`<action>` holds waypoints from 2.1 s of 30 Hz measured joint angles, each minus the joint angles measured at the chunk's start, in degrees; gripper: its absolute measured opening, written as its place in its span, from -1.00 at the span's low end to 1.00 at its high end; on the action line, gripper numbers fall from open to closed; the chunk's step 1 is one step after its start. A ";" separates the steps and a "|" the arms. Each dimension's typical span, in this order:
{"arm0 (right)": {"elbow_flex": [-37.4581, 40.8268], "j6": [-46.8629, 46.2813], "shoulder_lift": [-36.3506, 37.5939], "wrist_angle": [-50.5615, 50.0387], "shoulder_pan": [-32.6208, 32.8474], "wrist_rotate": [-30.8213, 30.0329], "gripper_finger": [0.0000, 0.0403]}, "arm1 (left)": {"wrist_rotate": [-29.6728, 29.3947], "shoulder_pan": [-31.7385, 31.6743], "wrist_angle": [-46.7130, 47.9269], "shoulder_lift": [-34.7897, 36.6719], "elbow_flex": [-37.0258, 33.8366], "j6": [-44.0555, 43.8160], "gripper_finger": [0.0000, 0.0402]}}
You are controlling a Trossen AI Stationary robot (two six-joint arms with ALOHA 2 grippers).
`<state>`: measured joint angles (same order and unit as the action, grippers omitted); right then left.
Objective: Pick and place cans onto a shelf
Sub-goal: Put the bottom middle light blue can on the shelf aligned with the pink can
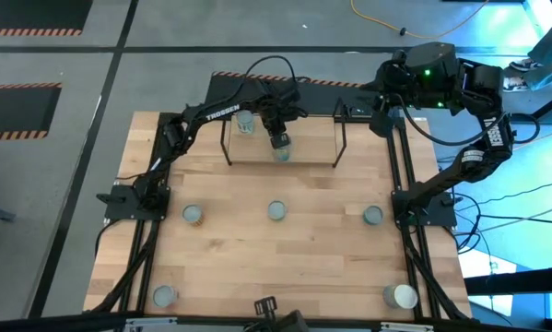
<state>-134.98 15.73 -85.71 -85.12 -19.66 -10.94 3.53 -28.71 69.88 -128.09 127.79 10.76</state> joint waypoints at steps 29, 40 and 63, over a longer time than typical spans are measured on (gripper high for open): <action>0.00 0.00 0.00 0.00 0.00 0.02 -0.42 | -6.86 1.11 -3.07 0.58 6.97 0.50 -0.60; -0.02 2.85 -0.38 0.02 0.00 0.47 -0.42 | -4.82 6.44 0.68 12.06 7.16 -1.03 -0.60; 0.00 15.91 -23.14 -2.64 0.00 15.62 -0.42 | -12.39 16.15 8.58 37.77 7.25 -15.15 -0.60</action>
<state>-134.98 31.64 -108.85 -87.76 -19.66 4.68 -8.86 -12.56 78.46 -90.32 135.04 -4.38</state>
